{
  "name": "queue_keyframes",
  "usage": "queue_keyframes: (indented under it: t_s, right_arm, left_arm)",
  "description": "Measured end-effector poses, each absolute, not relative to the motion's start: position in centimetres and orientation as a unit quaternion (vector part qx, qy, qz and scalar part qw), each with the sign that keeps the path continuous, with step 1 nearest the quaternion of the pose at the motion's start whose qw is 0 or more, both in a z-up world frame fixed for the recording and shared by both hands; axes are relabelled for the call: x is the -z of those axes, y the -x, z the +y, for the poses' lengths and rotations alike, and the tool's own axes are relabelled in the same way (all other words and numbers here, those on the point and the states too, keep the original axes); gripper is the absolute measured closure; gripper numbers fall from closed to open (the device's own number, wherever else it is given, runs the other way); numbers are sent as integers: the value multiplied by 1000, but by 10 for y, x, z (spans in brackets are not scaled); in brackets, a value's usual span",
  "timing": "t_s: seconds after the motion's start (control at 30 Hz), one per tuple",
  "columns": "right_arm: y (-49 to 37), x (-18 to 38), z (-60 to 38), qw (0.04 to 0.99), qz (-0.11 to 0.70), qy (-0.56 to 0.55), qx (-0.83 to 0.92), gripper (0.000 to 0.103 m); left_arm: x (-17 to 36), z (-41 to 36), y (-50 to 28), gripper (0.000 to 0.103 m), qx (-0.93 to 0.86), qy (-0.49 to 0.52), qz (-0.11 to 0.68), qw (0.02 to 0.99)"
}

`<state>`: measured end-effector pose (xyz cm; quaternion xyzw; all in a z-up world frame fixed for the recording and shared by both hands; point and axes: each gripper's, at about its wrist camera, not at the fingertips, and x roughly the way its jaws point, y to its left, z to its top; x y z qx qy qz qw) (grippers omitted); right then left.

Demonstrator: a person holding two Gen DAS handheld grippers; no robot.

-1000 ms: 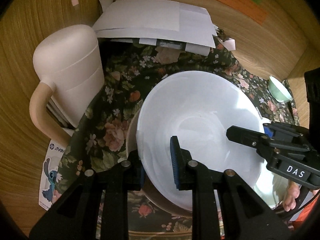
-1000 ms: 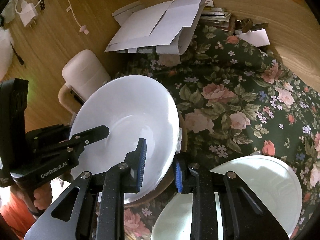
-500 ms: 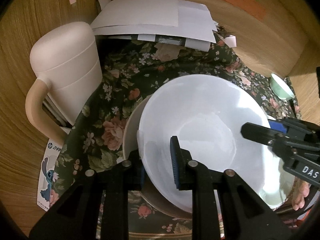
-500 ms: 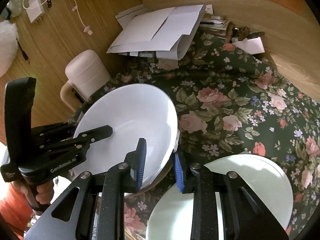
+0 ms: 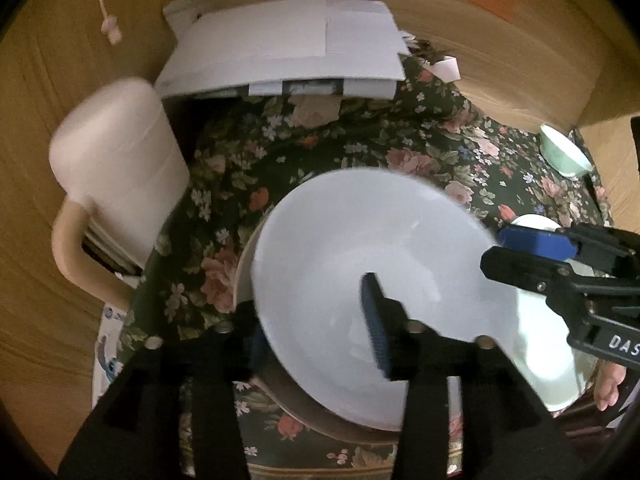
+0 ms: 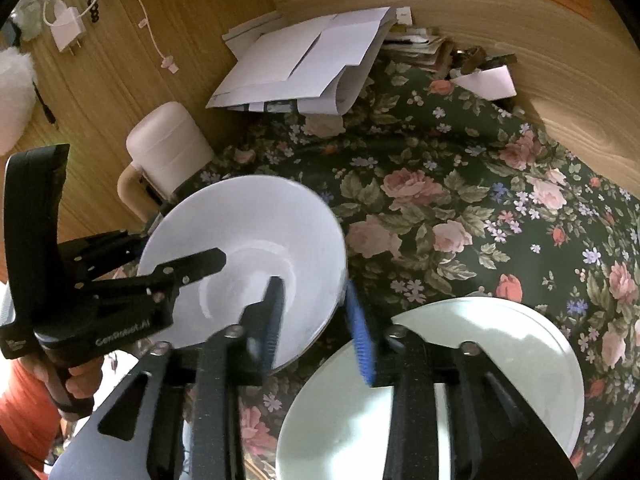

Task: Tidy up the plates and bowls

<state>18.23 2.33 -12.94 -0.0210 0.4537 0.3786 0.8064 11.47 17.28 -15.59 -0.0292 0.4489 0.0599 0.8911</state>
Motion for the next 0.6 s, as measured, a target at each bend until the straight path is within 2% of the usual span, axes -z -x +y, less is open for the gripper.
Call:
queue_keyframes:
  t_s: [0.07, 0.3, 0.6]
  right_arm:
    - [-180, 125, 21, 814, 442, 23, -377, 54]
    - [-177, 108, 9, 834, 408, 30, -371, 40]
    - [-189, 95, -24, 850, 395, 5, -348, 39]
  left_arm:
    - [152, 171, -116, 42, -56, 33, 447, 892]
    - [137, 177, -119, 38, -84, 50, 430, 898]
    - [93, 152, -115, 29, -73, 27, 369, 926]
